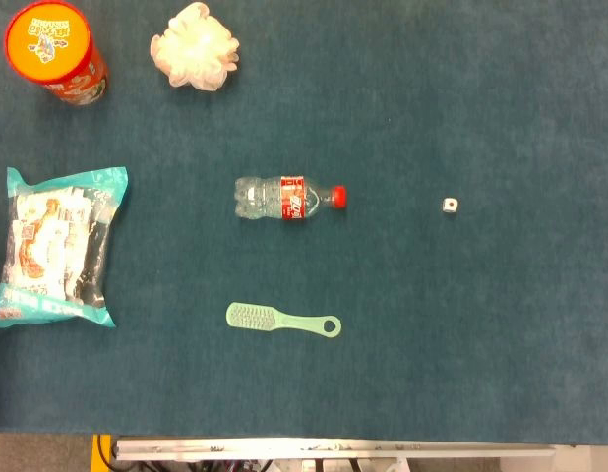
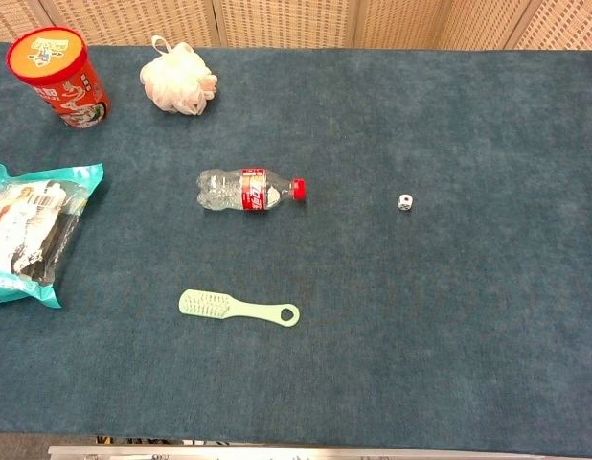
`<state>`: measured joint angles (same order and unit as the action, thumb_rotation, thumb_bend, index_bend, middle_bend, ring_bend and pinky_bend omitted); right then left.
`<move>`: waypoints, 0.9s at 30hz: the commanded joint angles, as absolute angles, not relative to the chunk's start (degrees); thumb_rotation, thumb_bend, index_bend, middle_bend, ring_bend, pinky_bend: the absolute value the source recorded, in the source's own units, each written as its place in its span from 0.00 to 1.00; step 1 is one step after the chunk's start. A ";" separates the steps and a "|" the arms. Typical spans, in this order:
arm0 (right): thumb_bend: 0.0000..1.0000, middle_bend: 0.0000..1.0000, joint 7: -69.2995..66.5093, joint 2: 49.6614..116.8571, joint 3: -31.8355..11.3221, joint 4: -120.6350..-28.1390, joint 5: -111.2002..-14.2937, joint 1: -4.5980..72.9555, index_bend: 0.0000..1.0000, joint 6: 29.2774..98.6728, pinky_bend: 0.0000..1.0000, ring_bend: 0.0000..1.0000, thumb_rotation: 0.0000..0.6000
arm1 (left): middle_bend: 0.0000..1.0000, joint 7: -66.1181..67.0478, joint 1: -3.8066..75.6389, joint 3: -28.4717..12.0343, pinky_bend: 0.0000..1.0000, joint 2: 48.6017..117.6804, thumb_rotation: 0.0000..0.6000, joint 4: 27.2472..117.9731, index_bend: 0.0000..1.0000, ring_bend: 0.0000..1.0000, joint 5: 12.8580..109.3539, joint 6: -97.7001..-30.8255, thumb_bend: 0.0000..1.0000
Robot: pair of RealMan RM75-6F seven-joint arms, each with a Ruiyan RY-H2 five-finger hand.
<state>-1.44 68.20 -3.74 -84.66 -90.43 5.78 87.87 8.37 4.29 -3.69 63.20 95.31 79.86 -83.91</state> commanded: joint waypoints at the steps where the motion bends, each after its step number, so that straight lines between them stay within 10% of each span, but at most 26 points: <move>1: 0.47 0.22 -1.56 68.15 -3.76 -84.64 -90.23 5.87 0.24 87.58 0.21 0.13 1.00 | 0.25 8.52 4.32 -3.73 0.33 63.14 1.00 95.35 0.37 0.20 79.52 -83.70 0.35; 13: 0.47 0.22 -0.84 67.98 -3.50 -85.06 -89.90 7.28 0.24 84.71 0.23 0.14 1.00 | 0.26 8.28 3.71 -3.83 0.33 62.68 1.00 95.75 0.37 0.20 78.78 -84.36 0.35; 27: 0.47 0.51 7.55 66.97 -3.13 -88.60 -92.48 12.39 0.50 78.12 0.49 0.43 1.00 | 0.27 7.97 3.26 -3.23 0.34 62.21 1.00 96.29 0.37 0.21 80.07 -85.07 0.35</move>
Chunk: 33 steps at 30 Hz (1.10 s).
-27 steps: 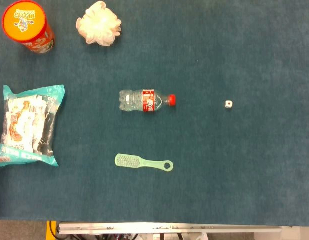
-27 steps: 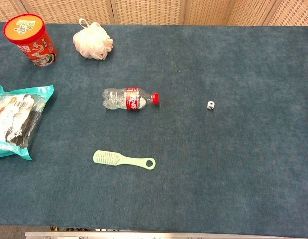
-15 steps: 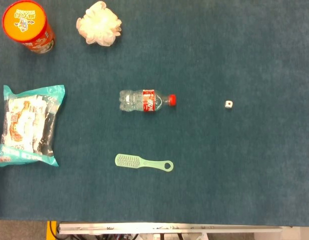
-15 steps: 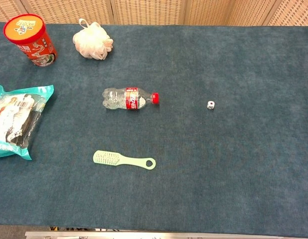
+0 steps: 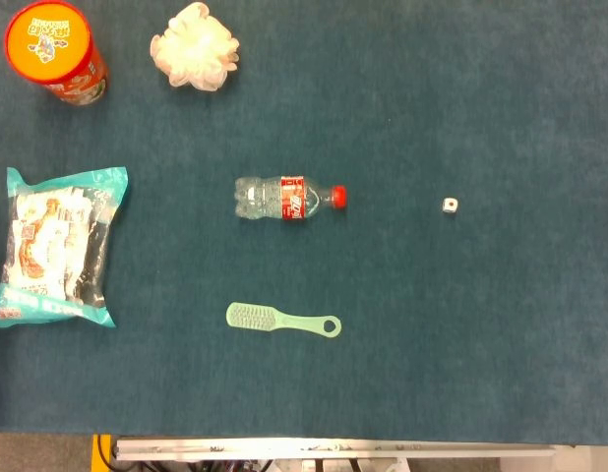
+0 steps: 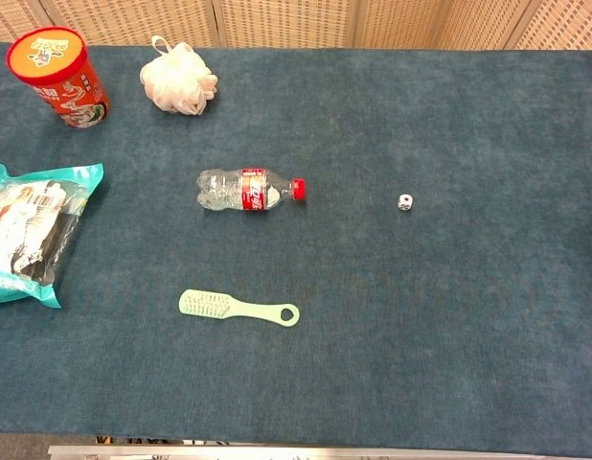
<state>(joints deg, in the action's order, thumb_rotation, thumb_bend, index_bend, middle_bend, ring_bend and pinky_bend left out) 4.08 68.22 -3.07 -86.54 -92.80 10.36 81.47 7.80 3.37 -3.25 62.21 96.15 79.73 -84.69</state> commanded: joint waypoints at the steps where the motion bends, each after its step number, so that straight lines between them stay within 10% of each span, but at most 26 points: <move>1: 0.47 0.52 8.77 66.61 -3.27 -89.25 -92.12 12.98 0.51 77.00 0.52 0.44 1.00 | 0.28 8.03 3.26 -3.24 0.34 62.24 1.00 96.30 0.37 0.21 80.21 -85.20 0.35; 9: 0.56 0.69 17.69 64.86 -5.15 -93.12 -87.64 19.01 0.58 66.66 0.80 0.62 1.00 | 0.31 8.51 2.98 -3.04 0.34 62.11 1.00 96.88 0.38 0.21 80.68 -85.72 0.35; 19: 0.99 0.91 29.49 64.35 -7.35 -96.83 -75.20 28.40 0.58 50.99 0.96 0.84 1.00 | 0.34 7.71 2.27 -3.27 0.34 61.13 1.00 97.82 0.38 0.21 80.63 -86.84 0.35; 33: 1.00 0.94 43.66 67.63 -5.71 -98.84 -57.29 38.25 0.58 44.68 0.97 0.87 1.00 | 0.38 7.11 1.02 -3.54 0.34 59.43 1.00 99.51 0.40 0.21 80.08 -88.38 0.35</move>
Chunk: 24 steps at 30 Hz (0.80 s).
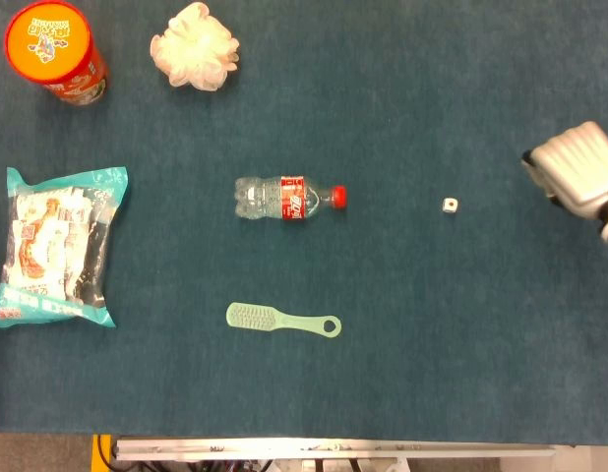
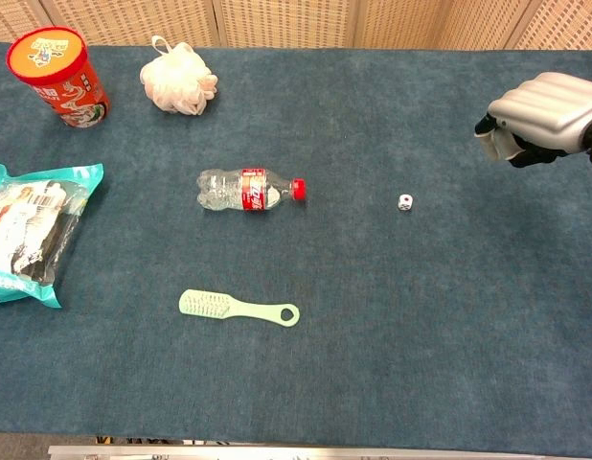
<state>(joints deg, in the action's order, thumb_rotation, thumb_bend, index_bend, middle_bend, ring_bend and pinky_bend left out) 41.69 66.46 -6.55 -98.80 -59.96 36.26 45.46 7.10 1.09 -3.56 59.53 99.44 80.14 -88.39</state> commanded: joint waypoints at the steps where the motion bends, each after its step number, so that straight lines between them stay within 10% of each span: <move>1: 1.00 0.95 44.18 68.01 -5.40 -98.67 -56.40 38.91 0.58 44.60 0.97 0.87 1.00 | 0.38 7.19 1.02 -3.52 0.34 59.35 1.00 99.56 0.41 0.21 79.97 -88.24 0.35; 24: 1.00 0.95 46.94 72.69 0.55 -95.93 -50.54 45.31 0.58 46.40 0.97 0.88 1.00 | 0.39 5.78 -1.30 -0.55 0.35 56.63 1.00 95.91 0.43 0.22 79.85 -86.60 0.35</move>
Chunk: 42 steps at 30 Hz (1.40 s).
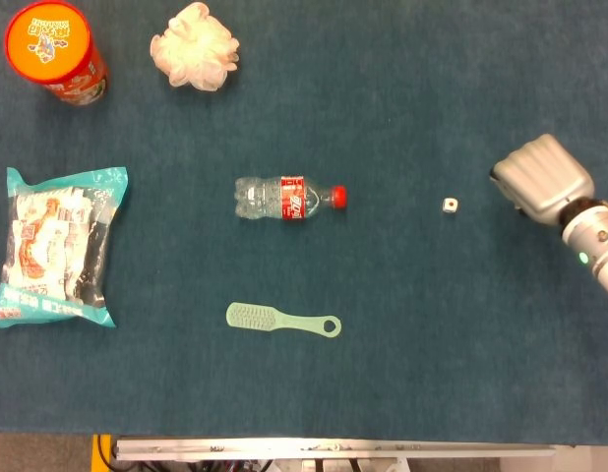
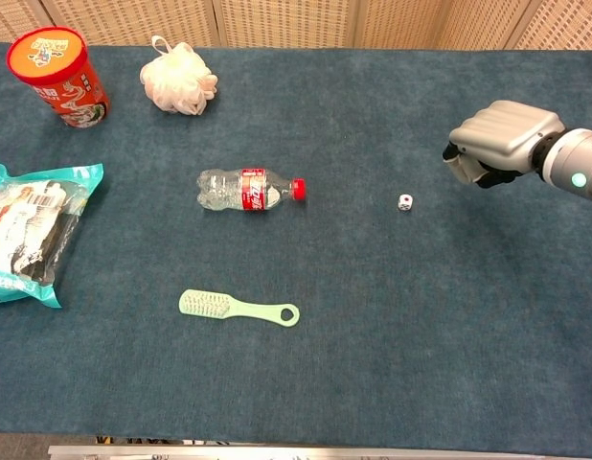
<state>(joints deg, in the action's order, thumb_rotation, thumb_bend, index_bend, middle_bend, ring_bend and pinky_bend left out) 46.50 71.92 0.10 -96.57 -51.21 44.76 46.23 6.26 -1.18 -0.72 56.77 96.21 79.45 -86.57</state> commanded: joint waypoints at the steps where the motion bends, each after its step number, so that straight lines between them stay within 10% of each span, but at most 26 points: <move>1: 1.00 0.95 47.14 73.20 0.75 -95.53 -50.11 45.63 0.58 46.42 0.97 0.88 1.00 | 0.39 5.43 -1.40 -0.51 0.35 56.51 1.00 95.77 0.43 0.22 80.09 -86.74 0.35; 42: 1.00 0.95 45.54 81.20 4.60 -88.97 -45.26 51.22 0.58 46.20 0.97 0.88 1.00 | 0.39 5.32 -3.75 -0.53 0.35 53.56 1.00 98.34 0.47 0.22 78.66 -87.86 0.35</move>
<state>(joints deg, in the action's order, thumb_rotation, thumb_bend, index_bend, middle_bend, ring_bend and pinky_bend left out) 45.66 81.11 4.59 -89.08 -45.35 51.13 46.32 5.32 -3.75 -0.53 53.56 98.34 78.66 -87.86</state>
